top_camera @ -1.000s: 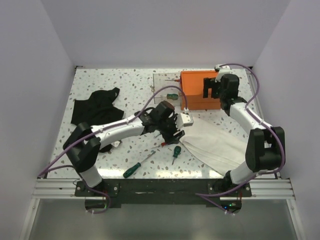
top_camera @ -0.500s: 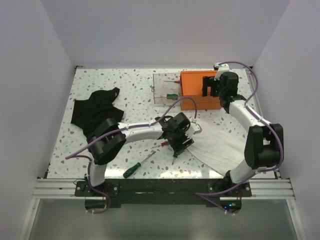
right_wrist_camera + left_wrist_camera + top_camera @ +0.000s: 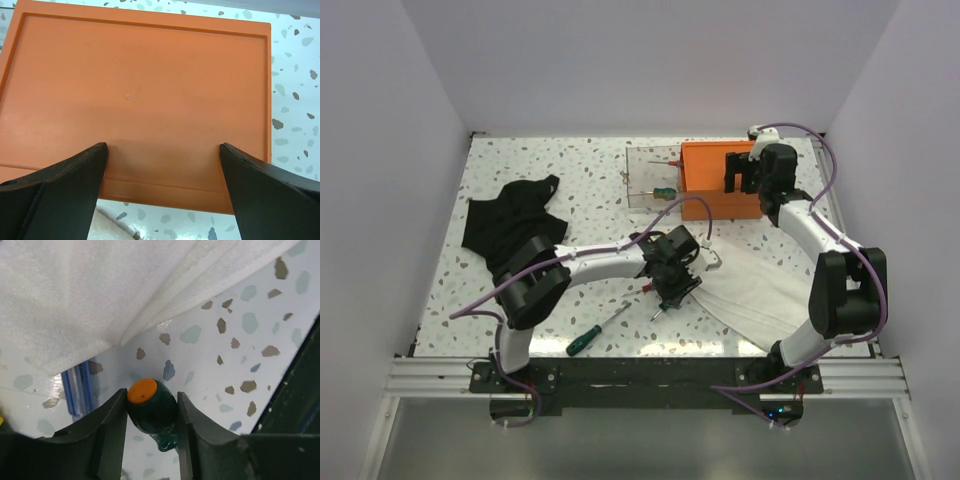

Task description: Sort the tools into containers

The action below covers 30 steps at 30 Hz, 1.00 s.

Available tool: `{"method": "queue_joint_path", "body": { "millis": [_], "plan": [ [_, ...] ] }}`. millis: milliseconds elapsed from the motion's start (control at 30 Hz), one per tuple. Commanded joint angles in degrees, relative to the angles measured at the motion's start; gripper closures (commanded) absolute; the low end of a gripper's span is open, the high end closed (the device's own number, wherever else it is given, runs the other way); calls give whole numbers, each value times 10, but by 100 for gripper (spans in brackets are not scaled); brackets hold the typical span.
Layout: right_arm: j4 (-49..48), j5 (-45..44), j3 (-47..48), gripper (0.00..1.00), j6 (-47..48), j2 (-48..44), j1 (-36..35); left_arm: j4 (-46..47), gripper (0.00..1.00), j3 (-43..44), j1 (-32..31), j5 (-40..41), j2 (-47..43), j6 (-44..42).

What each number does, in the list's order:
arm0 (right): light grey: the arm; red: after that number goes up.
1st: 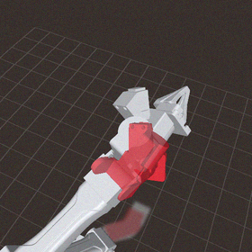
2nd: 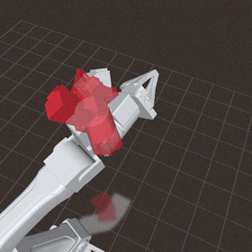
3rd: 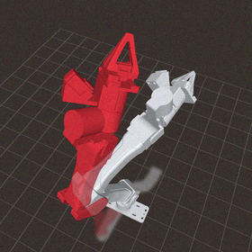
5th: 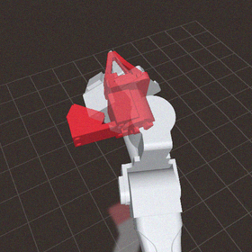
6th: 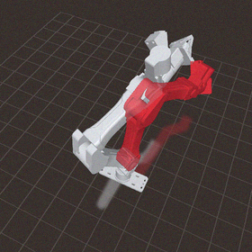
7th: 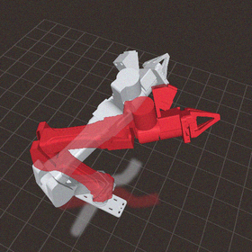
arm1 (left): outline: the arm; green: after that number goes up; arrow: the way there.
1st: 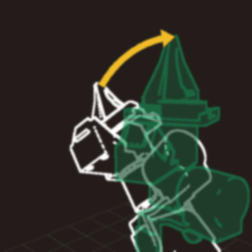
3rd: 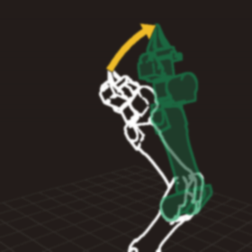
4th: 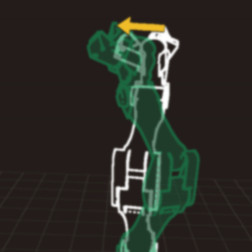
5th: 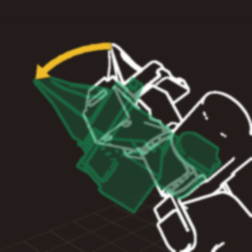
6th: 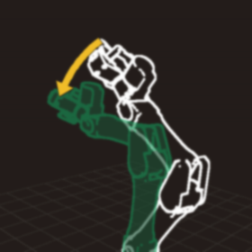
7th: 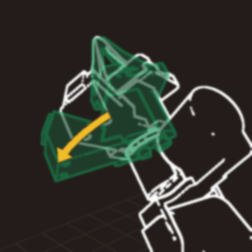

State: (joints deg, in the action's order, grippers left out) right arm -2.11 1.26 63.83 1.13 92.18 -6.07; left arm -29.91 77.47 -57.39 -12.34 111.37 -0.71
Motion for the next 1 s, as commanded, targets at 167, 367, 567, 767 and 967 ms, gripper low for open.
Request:
{"method": "queue_joint_path", "body": {
  "millis": [167,367,567,767,967],
  "plan": [
    [146,-4,-28,2,27,8,-2,21,100,153,163,-118,-149,-130],
    [134,-2,-28,2,15,16,-2,146,100,175,193,15,-100,-249],
    [139,7,-3,2,-28,38,-2,164,100,303,220,54,49,-260],
    [148,15,23,2,-22,50,-1,192,97,348,230,86,117,-261],
    [169,-9,40,2,34,70,0,165,45,302,230,72,48,-230]
  ]
}}
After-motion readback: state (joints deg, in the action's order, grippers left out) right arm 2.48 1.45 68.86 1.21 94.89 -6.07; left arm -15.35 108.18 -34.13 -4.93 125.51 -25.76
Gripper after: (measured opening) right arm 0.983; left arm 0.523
